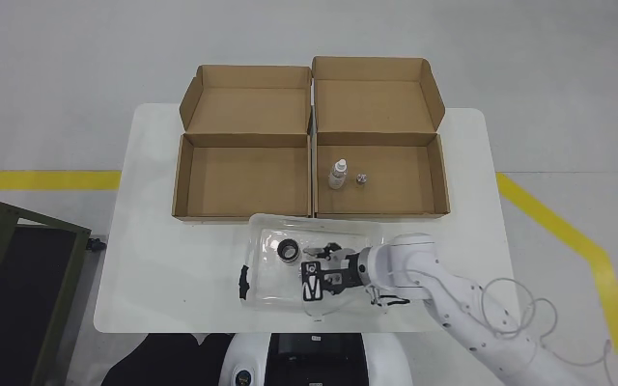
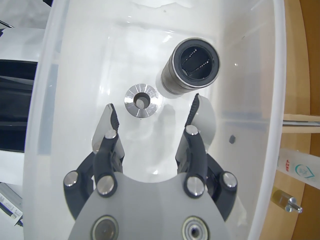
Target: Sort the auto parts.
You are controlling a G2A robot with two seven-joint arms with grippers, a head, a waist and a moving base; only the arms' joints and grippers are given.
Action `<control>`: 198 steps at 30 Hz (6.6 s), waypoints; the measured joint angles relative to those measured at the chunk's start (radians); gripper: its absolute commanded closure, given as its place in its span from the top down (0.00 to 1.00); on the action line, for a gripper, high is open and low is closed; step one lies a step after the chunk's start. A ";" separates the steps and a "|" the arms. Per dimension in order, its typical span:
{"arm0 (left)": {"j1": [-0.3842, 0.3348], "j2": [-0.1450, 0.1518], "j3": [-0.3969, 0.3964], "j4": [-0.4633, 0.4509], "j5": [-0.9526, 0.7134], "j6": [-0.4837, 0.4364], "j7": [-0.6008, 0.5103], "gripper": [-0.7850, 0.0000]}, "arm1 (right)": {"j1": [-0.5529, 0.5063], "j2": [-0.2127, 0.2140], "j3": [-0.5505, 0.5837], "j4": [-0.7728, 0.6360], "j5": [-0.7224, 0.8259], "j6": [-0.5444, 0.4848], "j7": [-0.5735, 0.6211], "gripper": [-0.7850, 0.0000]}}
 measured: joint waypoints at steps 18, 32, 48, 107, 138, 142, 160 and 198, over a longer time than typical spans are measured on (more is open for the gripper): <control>0.000 0.000 0.000 0.000 0.000 0.000 0.000 1.00 | 0.049 -0.025 -0.064 0.088 0.042 -0.026 -0.019 0.56; 0.000 0.000 0.000 0.000 0.000 0.000 0.000 1.00 | 0.078 -0.039 -0.088 0.131 0.038 -0.021 -0.034 0.31; 0.000 0.000 0.000 0.000 0.000 0.000 0.000 1.00 | 0.040 -0.018 -0.028 0.042 0.033 -0.049 -0.050 0.00; 0.000 0.000 0.000 0.000 0.000 0.000 0.000 1.00 | 0.061 0.034 0.362 -0.121 0.357 -0.157 -0.578 0.00; 0.000 0.000 0.000 0.000 0.000 0.000 0.000 1.00 | 0.121 0.009 0.276 -0.060 0.344 -0.104 -0.552 0.00; 0.000 0.000 0.000 0.000 0.000 0.000 0.000 1.00 | 0.154 -0.003 0.221 -0.025 0.328 -0.076 -0.513 0.00; 0.000 0.000 0.000 0.000 0.000 0.000 0.000 1.00 | 0.275 -0.062 0.037 0.104 0.247 0.078 -0.354 0.00; 0.000 0.000 0.000 0.000 0.000 0.000 0.000 1.00 | 0.610 -0.368 -0.345 0.709 0.297 0.276 -0.336 0.00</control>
